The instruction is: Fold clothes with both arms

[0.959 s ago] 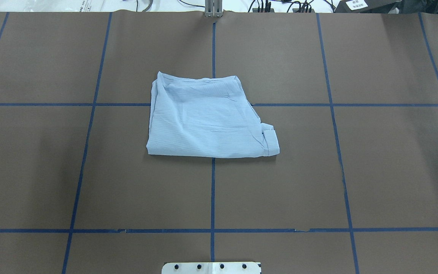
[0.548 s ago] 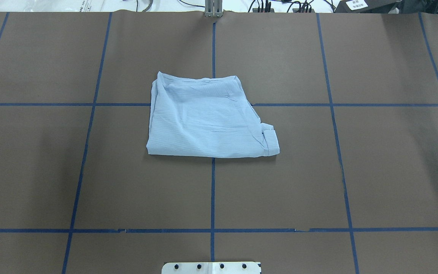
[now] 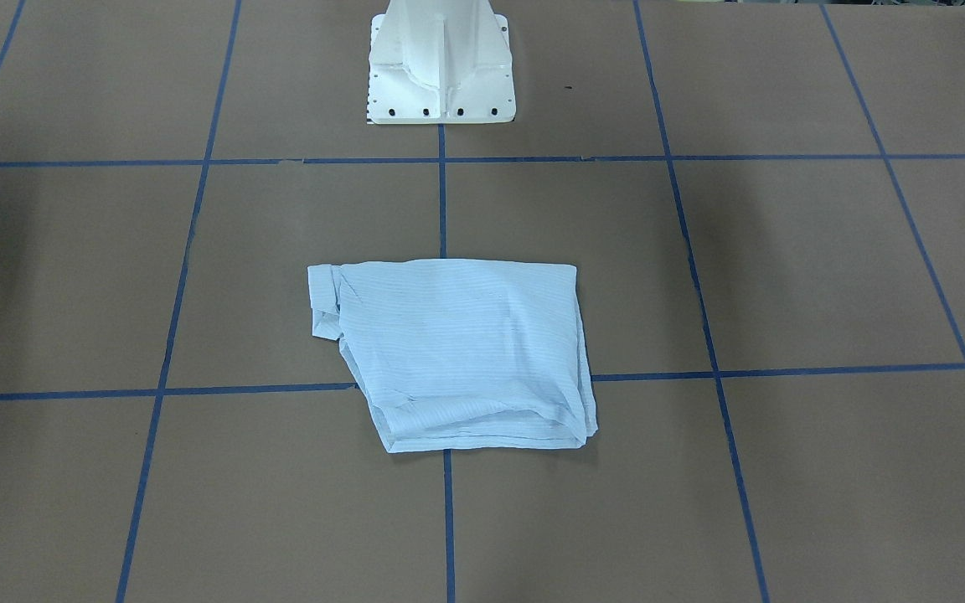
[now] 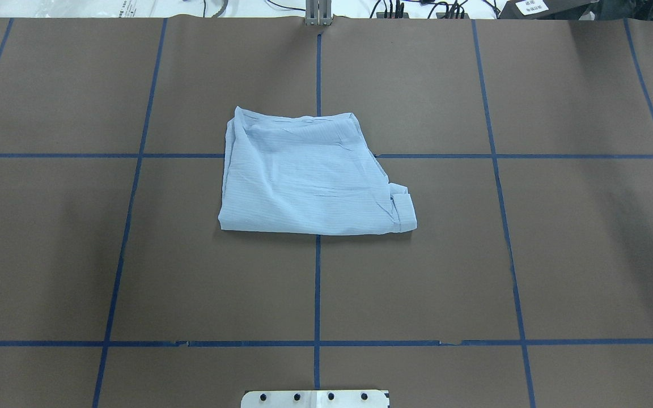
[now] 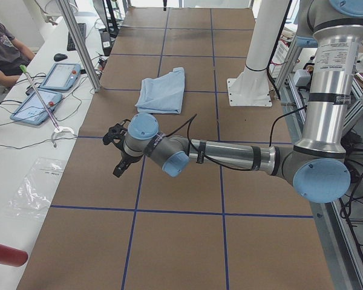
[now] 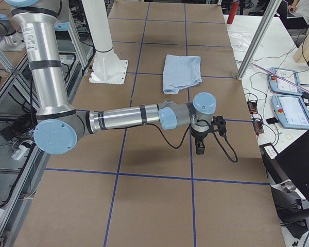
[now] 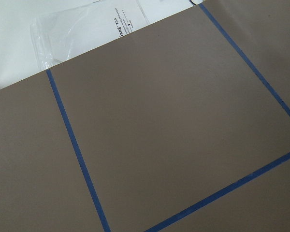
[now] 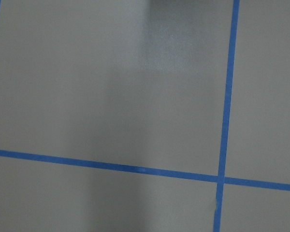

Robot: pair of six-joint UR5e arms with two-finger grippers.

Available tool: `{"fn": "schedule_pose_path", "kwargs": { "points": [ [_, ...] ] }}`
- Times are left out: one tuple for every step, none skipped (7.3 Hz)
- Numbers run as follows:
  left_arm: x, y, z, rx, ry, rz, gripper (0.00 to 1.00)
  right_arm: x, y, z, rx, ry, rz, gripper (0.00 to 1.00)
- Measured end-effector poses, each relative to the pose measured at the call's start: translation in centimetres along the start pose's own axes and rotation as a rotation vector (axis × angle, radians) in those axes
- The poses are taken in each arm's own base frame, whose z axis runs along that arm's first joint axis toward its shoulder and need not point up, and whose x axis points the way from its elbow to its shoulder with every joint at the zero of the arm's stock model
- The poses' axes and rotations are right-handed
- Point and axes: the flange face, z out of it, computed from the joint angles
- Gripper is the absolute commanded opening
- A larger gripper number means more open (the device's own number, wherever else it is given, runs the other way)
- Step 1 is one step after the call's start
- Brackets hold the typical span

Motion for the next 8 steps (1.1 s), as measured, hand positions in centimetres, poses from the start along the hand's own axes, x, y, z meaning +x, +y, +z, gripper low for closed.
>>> {"fn": "schedule_pose_path", "kwargs": {
  "points": [
    [-0.4, -0.6, 0.5, -0.008, -0.003, -0.013, 1.0, -0.2, -0.1, -0.1, -0.009, 0.009, 0.006, 1.0],
    [-0.9, -1.1, 1.1, -0.019, -0.005, -0.04, 1.0, -0.2, 0.0, 0.1, -0.02, 0.013, 0.013, 1.0],
    [-1.1, -1.4, 1.4, -0.025, -0.006, -0.067, 1.0, -0.3, 0.0, 0.3, -0.033, 0.015, 0.02, 1.0],
    [-1.2, -1.5, 1.5, -0.027, -0.006, -0.083, 1.0, -0.4, 0.0, 0.3, -0.041, 0.015, 0.025, 1.0],
    [-1.2, -1.6, 1.5, -0.027, -0.004, -0.088, 1.0, -0.4, 0.1, 0.4, -0.046, 0.013, 0.029, 1.0],
    [-1.0, -1.7, 1.4, -0.025, 0.0, -0.088, 1.0, -0.5, 0.3, 0.4, -0.048, 0.008, 0.031, 1.0],
    [-0.9, -1.7, 1.3, -0.022, 0.003, -0.086, 1.0, -0.6, 0.4, 0.3, -0.046, 0.005, 0.03, 1.0],
    [-0.7, -1.6, 1.2, -0.02, 0.004, -0.083, 1.0, -0.7, 0.5, 0.1, -0.045, 0.004, 0.028, 1.0]
  ]
}}
